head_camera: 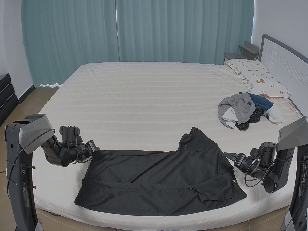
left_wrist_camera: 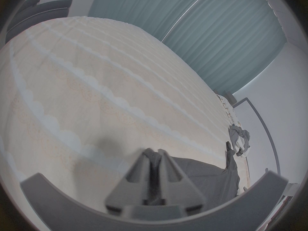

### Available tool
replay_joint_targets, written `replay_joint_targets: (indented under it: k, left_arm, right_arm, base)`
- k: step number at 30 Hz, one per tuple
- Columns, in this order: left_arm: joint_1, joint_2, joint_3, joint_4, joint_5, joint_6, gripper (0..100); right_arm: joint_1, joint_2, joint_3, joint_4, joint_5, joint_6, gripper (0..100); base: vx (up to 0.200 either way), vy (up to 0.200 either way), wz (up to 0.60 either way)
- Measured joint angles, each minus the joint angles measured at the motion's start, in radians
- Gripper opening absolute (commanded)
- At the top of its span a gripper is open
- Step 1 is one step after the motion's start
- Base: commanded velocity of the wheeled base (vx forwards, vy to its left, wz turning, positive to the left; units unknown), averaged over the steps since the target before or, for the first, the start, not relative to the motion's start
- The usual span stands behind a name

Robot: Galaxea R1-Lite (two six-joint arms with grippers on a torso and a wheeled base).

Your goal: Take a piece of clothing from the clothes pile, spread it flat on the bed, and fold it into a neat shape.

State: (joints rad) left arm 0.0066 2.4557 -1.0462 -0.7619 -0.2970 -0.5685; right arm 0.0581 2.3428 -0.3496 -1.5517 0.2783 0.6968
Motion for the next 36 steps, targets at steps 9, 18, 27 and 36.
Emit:
replay_joint_targets:
  k: [9,18,27,36]
  left_arm:
    - [0.007,-0.002,0.003,-0.019,0.015,-0.085,0]
    - [0.008,-0.009,0.028,-0.103,0.022,-0.149,0]
    - [0.008,-0.014,0.057,-0.146,0.027,-0.179,0]
    - [0.016,-0.015,0.062,-0.148,0.027,-0.183,0]
  right_arm:
    - [0.007,-0.024,-0.219,0.2,-0.001,-0.067,100]
    - [0.021,0.067,-0.651,0.524,-0.001,-0.083,100]
    - [0.034,0.237,-0.917,0.668,0.0,-0.099,100]
    - [0.045,0.293,-0.965,0.676,0.0,-0.138,0]
  base:
    - [0.0,0.0,0.0]
    - [0.0,0.0,0.0]
    - [0.0,0.0,0.0]
    - [0.0,0.0,0.0]
